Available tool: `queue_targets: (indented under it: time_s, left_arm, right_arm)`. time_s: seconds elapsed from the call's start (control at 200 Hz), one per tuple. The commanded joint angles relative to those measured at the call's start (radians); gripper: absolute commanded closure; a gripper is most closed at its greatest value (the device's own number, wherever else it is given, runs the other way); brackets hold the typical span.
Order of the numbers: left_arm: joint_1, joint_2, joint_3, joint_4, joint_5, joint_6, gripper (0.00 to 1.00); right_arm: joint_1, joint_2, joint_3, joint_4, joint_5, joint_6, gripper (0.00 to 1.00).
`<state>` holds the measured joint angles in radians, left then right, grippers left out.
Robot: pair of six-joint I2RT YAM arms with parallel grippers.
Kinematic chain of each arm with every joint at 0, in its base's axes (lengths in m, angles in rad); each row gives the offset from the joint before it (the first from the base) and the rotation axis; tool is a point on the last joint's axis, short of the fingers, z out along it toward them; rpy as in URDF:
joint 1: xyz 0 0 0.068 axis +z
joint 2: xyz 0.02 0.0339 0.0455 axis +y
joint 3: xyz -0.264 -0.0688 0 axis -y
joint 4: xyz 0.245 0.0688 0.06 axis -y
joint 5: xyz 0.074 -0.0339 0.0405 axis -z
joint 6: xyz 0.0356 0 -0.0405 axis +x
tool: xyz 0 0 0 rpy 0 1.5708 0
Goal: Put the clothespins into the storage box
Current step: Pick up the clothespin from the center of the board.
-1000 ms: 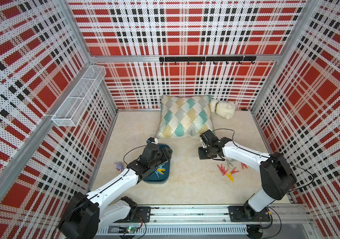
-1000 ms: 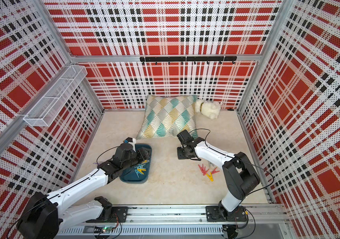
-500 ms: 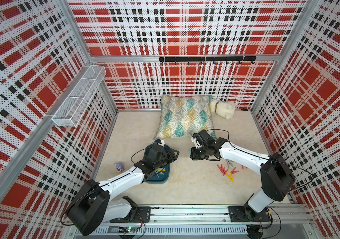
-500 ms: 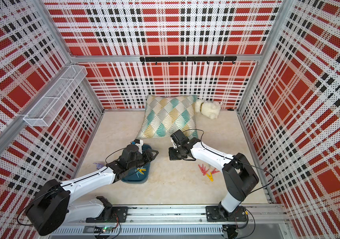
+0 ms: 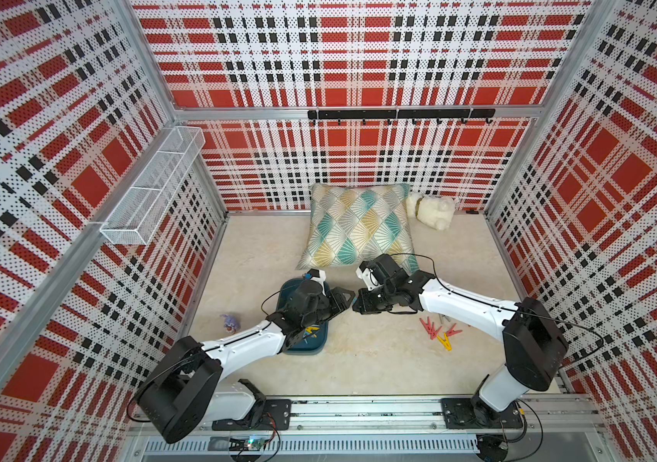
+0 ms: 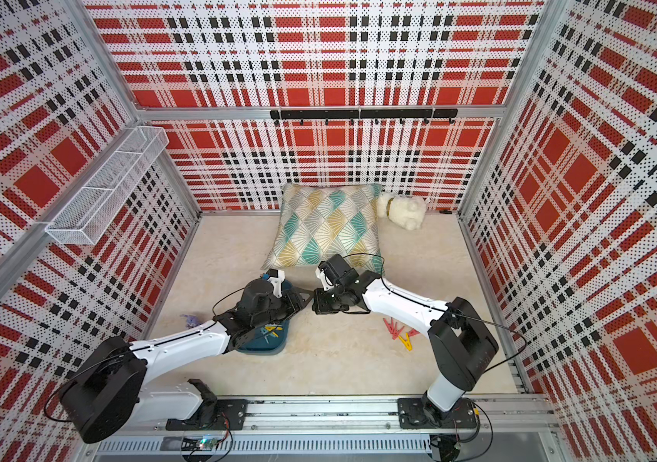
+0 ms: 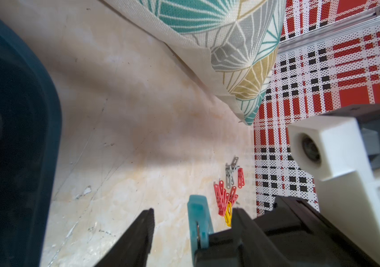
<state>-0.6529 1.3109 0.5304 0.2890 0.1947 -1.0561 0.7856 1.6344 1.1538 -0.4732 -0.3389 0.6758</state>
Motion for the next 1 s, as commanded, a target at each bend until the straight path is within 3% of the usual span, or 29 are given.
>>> queue_targets:
  time_s: [0.0, 0.616, 0.707, 0.892, 0.997]
  left_arm:
    - [-0.014, 0.014, -0.003, 0.036, 0.011, -0.003, 0.46]
    - [-0.025, 0.022, 0.003, 0.045, 0.01, -0.004, 0.84]
    - [-0.025, 0.018, 0.003, 0.045, 0.006, -0.004, 0.87]
    - [-0.021, 0.012, 0.003, 0.036, -0.001, 0.0, 0.9]
    - [-0.009, 0.002, -0.001, 0.015, -0.006, 0.011, 0.9]
  right_arm:
    - [0.01, -0.001, 0.03, 0.032, -0.011, 0.016, 1.0]
    - [0.023, -0.018, 0.036, 0.02, -0.012, -0.003, 0.99]
    - [0.023, -0.029, 0.035, 0.013, -0.001, -0.008, 0.93]
    - [0.021, -0.05, 0.05, -0.03, 0.056, -0.031, 0.7]
    - [0.012, -0.073, 0.054, -0.061, 0.09, -0.045, 0.62]
